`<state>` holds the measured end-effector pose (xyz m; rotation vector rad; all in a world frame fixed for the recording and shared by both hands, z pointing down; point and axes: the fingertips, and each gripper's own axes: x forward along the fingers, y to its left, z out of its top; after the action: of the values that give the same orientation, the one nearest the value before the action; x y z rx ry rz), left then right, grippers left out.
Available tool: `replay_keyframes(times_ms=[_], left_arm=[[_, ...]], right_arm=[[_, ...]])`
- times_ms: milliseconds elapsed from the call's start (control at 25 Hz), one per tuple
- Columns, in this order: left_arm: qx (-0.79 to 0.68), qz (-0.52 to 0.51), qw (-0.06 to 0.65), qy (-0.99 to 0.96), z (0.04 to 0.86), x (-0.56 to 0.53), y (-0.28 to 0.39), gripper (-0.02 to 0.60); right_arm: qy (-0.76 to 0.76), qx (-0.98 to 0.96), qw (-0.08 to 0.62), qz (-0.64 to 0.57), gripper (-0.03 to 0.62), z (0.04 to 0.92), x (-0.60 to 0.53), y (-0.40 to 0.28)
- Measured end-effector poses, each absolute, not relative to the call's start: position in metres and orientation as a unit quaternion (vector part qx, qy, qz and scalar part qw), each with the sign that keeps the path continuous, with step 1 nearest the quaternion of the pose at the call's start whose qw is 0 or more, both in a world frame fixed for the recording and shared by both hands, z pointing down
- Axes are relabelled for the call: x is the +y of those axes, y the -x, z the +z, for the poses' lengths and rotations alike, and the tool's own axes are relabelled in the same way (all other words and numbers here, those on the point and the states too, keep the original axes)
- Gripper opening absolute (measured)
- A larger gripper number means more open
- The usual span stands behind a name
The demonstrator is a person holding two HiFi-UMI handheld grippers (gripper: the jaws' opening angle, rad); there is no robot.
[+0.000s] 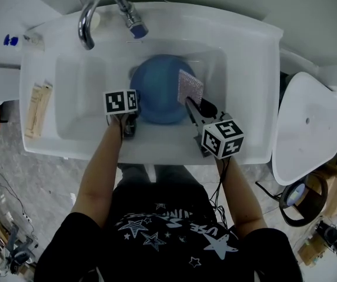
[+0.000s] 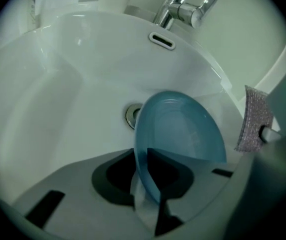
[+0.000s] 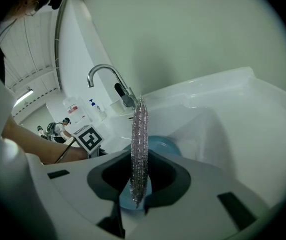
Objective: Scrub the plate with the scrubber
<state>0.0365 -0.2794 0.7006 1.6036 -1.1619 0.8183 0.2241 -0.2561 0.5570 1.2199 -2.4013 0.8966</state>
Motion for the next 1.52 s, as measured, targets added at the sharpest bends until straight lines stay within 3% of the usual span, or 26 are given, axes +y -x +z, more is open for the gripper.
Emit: replay_keyframes(times_ms=[400,920,1280,1520], left_arm=[[-0.471,0.210,0.569,-0.640,0.686,-0.273,-0.044,0.028],[-0.453,0.204,0.551,-0.671,0.644,-0.265,-0.023,0.028],[-0.441,0.178,0.560,-0.679,0.603,-0.260,-0.004,0.028],[-0.443,0.162,0.548,-0.691,0.580,-0.261,0.006,0.028]], right_arm=[[-0.419,-0.842,0.146,0.306,0.083,0.553,-0.250,-0.226],[-0.410,-0.852,0.154,0.286,0.083,0.534,-0.241,-0.193],[-0.401,-0.845,0.249,0.251,0.083,0.511,-0.251,-0.162],[-0.432,-0.805,0.352,0.203,0.083,0.517,-0.270,-0.155]])
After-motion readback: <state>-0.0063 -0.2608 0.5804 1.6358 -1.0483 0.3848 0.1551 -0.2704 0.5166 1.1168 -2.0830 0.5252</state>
